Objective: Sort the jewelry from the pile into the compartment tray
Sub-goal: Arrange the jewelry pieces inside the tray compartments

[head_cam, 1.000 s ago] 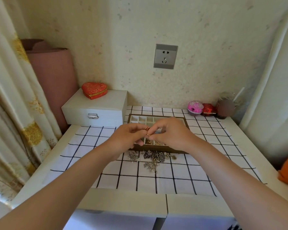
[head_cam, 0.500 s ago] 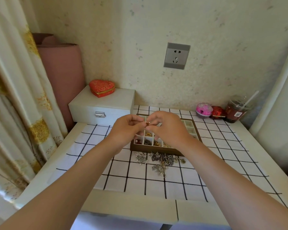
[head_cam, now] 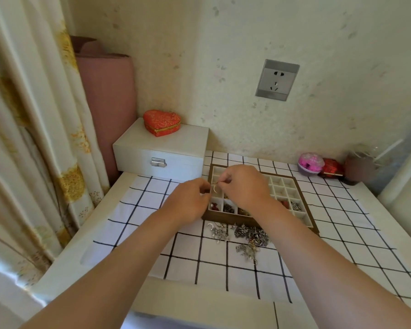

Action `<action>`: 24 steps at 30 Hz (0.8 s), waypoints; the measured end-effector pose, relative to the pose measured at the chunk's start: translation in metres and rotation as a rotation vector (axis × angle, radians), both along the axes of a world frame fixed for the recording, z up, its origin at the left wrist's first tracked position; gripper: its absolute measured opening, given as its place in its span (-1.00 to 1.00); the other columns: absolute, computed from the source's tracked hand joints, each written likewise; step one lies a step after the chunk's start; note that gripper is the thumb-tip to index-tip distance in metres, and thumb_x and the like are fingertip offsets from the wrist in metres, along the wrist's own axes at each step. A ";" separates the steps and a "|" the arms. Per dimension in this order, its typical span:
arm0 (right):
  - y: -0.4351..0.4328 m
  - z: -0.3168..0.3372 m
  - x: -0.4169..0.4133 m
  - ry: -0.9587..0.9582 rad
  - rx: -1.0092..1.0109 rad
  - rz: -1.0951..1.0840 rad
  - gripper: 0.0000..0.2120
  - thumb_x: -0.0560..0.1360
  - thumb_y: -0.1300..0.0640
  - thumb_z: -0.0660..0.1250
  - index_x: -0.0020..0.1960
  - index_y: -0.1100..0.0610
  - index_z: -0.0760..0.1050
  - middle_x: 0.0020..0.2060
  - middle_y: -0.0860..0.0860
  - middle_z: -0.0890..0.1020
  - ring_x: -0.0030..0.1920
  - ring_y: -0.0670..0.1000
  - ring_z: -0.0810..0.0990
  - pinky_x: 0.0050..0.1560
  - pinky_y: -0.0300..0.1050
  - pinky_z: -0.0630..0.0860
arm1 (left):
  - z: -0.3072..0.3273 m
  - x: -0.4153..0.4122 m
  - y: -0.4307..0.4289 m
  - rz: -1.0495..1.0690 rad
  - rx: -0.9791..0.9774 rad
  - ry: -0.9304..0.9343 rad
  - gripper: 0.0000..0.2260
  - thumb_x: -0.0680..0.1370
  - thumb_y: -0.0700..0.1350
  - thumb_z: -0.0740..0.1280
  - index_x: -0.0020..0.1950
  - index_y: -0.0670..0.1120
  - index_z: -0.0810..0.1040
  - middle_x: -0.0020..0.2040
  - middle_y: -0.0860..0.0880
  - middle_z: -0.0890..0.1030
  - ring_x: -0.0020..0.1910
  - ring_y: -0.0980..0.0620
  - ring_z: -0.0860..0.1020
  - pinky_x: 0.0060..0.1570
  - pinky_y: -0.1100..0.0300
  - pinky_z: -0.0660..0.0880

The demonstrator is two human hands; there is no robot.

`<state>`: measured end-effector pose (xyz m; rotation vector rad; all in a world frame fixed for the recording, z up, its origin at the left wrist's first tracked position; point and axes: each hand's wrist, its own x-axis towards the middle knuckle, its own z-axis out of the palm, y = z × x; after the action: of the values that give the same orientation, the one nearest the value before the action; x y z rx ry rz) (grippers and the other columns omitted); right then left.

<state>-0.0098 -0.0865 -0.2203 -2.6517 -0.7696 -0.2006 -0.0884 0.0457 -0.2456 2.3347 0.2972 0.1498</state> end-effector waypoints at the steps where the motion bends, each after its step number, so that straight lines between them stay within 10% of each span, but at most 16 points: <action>1: 0.002 -0.002 -0.001 -0.009 -0.056 0.015 -0.85 0.54 0.08 0.36 -0.14 0.00 0.69 -0.18 -0.09 0.72 -0.19 -0.10 0.65 -0.11 -0.11 0.62 | -0.001 -0.001 0.000 -0.014 0.050 -0.002 -0.72 0.64 -0.07 0.25 0.35 0.06 0.49 0.27 0.04 0.58 0.13 0.07 0.54 0.05 0.22 0.43; 15: 0.007 0.001 0.002 -0.269 -0.480 0.211 -0.89 0.54 0.18 0.34 0.00 -0.01 0.58 -0.09 -0.02 0.55 -0.18 0.03 0.58 -0.29 -0.12 0.45 | -0.006 -0.001 0.006 -0.075 0.333 -0.097 -0.73 0.62 -0.03 0.21 0.32 0.09 0.43 0.16 0.03 0.61 0.11 0.00 0.50 -0.10 0.12 0.43; 24: 0.003 -0.004 0.006 -0.091 -0.330 0.184 -0.82 0.54 0.15 0.30 -0.15 0.00 0.65 -0.25 -0.04 0.61 -0.23 0.00 0.59 -0.26 -0.12 0.55 | -0.011 0.004 0.008 -0.101 0.187 -0.096 -0.70 0.62 -0.02 0.26 0.36 0.14 0.49 0.20 0.00 0.51 0.19 0.02 0.45 0.13 0.10 0.46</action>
<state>-0.0036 -0.0835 -0.2245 -2.8679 -1.1598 -0.1578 -0.0845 0.0539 -0.2565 2.5127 0.1217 0.2481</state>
